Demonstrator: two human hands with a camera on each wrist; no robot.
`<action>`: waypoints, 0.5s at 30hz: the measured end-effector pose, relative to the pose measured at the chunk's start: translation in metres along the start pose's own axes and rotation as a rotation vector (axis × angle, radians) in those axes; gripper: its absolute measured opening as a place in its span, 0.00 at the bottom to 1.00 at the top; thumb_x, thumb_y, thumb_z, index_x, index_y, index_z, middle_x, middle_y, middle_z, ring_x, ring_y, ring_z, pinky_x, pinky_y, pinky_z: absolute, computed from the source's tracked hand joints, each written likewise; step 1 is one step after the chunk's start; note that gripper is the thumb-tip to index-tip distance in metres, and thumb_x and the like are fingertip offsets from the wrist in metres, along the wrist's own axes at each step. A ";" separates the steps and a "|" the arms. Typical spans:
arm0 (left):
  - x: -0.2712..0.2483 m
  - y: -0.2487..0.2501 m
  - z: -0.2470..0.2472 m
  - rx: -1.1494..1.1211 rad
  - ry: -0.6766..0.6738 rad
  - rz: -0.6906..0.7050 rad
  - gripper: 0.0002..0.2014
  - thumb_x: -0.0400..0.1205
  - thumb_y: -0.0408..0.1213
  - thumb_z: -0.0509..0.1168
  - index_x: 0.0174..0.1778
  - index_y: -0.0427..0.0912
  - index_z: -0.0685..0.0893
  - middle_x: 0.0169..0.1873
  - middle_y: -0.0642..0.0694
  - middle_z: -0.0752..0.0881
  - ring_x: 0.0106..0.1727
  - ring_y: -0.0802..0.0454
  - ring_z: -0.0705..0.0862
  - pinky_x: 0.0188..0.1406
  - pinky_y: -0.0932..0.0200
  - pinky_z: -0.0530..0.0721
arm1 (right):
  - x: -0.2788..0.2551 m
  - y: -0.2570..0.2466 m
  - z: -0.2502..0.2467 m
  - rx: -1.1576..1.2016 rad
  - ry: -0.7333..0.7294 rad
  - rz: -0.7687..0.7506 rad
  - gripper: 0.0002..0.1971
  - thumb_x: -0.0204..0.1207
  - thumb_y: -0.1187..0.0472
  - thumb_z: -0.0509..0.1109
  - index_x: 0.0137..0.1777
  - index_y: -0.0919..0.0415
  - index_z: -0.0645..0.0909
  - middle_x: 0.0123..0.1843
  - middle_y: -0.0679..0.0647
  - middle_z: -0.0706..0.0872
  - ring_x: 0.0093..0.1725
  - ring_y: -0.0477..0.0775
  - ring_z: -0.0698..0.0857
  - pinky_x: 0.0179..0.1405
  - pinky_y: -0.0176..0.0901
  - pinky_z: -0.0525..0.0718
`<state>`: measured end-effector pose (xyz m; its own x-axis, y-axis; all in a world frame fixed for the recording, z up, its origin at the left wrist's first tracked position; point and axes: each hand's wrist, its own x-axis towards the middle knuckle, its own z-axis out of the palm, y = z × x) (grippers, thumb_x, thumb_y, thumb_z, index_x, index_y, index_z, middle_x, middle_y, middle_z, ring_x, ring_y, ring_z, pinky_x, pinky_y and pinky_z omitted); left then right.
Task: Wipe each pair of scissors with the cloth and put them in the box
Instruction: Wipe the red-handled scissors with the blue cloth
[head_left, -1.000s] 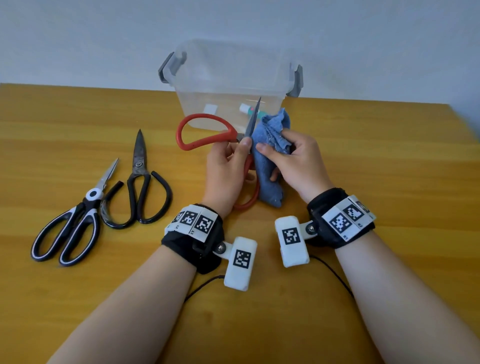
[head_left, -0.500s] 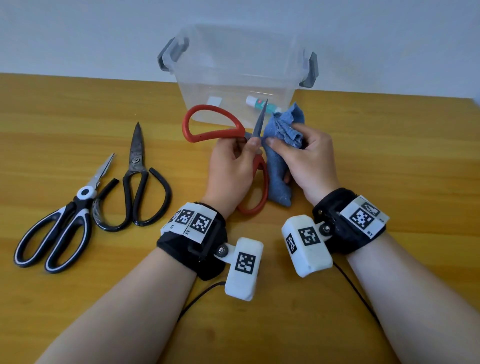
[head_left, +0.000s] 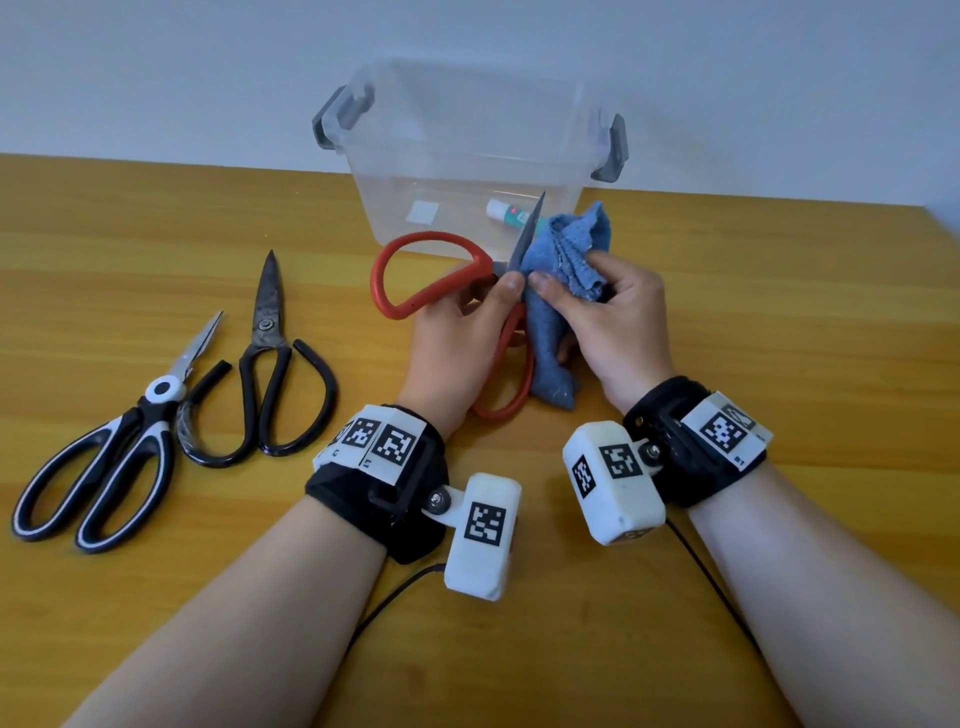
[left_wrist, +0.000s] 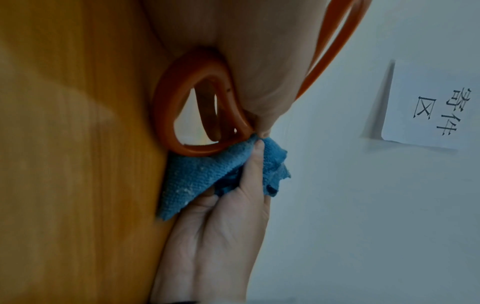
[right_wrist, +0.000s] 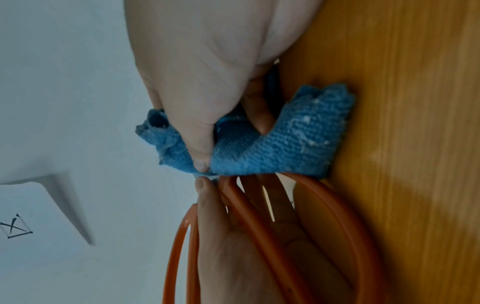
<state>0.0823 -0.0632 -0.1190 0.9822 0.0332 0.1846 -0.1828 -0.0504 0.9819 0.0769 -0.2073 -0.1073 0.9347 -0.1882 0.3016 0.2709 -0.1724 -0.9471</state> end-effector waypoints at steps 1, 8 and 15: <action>0.000 0.000 0.000 0.020 -0.004 -0.003 0.11 0.87 0.41 0.70 0.56 0.37 0.90 0.46 0.45 0.93 0.49 0.55 0.92 0.46 0.61 0.88 | 0.000 0.000 0.000 -0.001 0.005 -0.010 0.07 0.78 0.63 0.80 0.42 0.50 0.88 0.35 0.46 0.90 0.30 0.54 0.86 0.17 0.44 0.80; -0.005 0.005 0.003 0.022 -0.097 -0.013 0.06 0.90 0.41 0.65 0.48 0.51 0.80 0.45 0.41 0.90 0.45 0.51 0.91 0.38 0.63 0.85 | 0.000 0.003 0.000 0.017 0.013 -0.007 0.06 0.78 0.62 0.80 0.41 0.53 0.88 0.31 0.48 0.87 0.26 0.53 0.83 0.16 0.41 0.75; -0.005 0.004 0.001 -0.035 -0.102 -0.039 0.06 0.88 0.34 0.67 0.46 0.45 0.79 0.37 0.34 0.89 0.40 0.35 0.92 0.42 0.36 0.92 | 0.011 0.018 -0.005 -0.113 0.144 -0.032 0.08 0.74 0.61 0.81 0.37 0.56 0.85 0.32 0.42 0.85 0.33 0.47 0.84 0.30 0.43 0.82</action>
<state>0.0767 -0.0651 -0.1157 0.9875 -0.0670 0.1424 -0.1438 -0.0160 0.9895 0.0905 -0.2168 -0.1205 0.8811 -0.3158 0.3521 0.2650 -0.2871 -0.9205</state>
